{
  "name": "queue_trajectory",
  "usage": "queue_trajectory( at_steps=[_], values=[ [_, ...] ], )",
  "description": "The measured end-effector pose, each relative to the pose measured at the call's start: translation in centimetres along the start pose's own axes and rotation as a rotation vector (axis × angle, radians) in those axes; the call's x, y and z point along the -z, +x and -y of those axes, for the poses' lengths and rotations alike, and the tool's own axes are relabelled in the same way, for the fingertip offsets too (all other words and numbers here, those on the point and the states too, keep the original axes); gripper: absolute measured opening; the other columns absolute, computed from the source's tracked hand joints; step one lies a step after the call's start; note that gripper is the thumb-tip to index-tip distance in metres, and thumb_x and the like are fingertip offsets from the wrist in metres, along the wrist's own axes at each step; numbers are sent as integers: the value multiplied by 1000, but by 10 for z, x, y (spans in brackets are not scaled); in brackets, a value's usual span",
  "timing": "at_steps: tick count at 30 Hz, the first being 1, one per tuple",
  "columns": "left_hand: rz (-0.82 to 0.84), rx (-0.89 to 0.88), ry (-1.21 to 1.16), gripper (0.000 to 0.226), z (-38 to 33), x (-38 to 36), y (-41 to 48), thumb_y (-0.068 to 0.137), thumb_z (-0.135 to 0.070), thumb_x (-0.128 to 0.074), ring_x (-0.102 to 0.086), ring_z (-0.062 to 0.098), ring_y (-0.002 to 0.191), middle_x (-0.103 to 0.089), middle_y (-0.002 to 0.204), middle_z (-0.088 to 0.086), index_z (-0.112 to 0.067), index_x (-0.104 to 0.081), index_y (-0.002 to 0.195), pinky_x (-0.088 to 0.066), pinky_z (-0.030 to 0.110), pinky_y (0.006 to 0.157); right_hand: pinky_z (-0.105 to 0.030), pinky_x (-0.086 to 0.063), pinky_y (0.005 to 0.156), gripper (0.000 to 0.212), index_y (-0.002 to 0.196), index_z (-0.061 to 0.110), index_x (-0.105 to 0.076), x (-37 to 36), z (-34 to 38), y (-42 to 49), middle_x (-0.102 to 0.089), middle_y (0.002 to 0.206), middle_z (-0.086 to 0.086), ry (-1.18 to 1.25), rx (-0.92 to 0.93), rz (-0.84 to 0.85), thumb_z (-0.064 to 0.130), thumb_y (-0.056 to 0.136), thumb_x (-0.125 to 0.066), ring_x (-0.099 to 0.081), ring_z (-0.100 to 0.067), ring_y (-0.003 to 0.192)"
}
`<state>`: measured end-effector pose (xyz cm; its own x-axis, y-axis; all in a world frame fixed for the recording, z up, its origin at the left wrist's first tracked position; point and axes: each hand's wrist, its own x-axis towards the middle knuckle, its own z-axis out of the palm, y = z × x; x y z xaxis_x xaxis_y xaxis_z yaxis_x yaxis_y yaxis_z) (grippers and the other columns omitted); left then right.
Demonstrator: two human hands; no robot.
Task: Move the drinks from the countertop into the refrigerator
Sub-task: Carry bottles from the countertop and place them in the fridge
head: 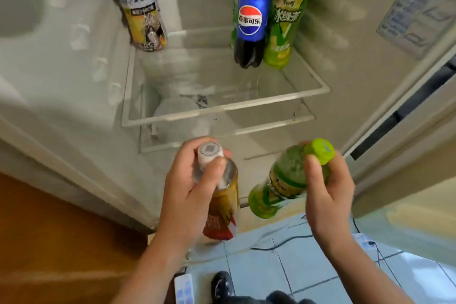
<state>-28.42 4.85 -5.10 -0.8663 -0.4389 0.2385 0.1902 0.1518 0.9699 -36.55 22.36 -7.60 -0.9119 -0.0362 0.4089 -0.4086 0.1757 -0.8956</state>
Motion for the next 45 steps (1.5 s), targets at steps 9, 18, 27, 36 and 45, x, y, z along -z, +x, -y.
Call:
queue_trajectory(
  at_steps=[9,18,27,36,45],
  values=[
    [-3,-337,-156,11,-60,-22,120,92,-27,-50,-62,4,87,-69,93,-7,-28,-57,100,-47,14,75,-16,-39,65,14,81,24,-56,-12,57,123,-48,73,7,217,198,-103,35,88,-52,-45,-2,69],
    [-140,-423,68,23,-73,-69,206,91,-31,-51,-58,-5,84,-64,93,-7,-13,-59,103,-41,5,73,-35,-48,76,20,88,18,-64,-35,72,210,-59,80,11,280,287,-193,38,86,-58,-55,-10,80],
    [-190,-366,228,13,-38,-94,239,94,-27,-54,-56,-10,82,-59,90,-19,-25,-53,107,-41,4,68,-43,-51,85,32,96,26,-67,-56,40,252,-67,95,6,171,188,-137,55,83,-58,-62,-10,92],
    [-321,-387,164,35,-18,-111,245,86,-47,-51,-58,2,99,-63,106,-13,-26,-58,113,-45,15,85,-12,-43,75,25,94,25,-68,-70,23,269,-66,90,7,181,260,-186,46,84,-58,-59,1,85],
    [-381,-357,-10,25,-15,-116,246,82,-44,-59,-62,6,95,-66,100,-11,-30,-60,103,-48,17,82,0,-32,79,42,104,14,-68,-74,18,266,-51,102,3,108,258,-184,45,84,-48,-47,12,93]
  ],
)
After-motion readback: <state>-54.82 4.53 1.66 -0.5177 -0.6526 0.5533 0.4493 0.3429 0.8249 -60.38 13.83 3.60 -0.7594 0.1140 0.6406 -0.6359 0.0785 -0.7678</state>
